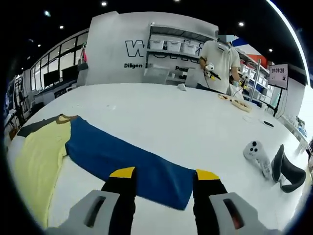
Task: Fold the garment on the visible template until the final outline fits inside the template.
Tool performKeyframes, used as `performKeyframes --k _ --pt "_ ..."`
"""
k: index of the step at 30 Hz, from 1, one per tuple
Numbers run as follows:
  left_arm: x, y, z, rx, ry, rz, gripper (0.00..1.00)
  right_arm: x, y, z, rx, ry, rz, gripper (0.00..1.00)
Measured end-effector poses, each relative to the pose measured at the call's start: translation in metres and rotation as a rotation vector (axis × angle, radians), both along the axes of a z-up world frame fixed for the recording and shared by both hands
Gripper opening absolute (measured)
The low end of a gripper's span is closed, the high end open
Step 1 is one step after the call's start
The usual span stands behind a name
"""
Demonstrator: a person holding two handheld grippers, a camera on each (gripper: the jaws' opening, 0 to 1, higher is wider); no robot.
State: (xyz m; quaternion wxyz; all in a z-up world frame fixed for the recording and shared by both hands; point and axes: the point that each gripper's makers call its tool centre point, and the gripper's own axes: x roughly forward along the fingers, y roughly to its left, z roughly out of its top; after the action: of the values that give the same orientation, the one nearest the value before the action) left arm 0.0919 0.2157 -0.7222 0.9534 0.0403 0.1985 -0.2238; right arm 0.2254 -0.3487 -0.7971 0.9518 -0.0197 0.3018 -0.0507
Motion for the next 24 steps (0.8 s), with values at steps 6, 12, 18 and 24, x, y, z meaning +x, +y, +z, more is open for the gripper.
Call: performKeyframes --k 6,12,18,24 --pt "-0.004 -0.010 -0.001 -0.012 0.008 -0.019 0.12 0.004 -0.003 -0.012 0.002 0.019 -0.006 0.40" --pt "-0.002 -0.011 -0.001 -0.027 0.008 0.000 0.12 0.007 -0.007 -0.027 0.048 0.035 -0.050 0.37" --pt "-0.002 -0.009 -0.001 -0.035 0.011 0.008 0.12 0.008 -0.009 -0.032 0.005 0.058 -0.023 0.36" --pt "-0.006 -0.007 -0.005 -0.009 0.019 0.017 0.14 0.005 -0.015 -0.043 -0.026 0.101 0.006 0.33"
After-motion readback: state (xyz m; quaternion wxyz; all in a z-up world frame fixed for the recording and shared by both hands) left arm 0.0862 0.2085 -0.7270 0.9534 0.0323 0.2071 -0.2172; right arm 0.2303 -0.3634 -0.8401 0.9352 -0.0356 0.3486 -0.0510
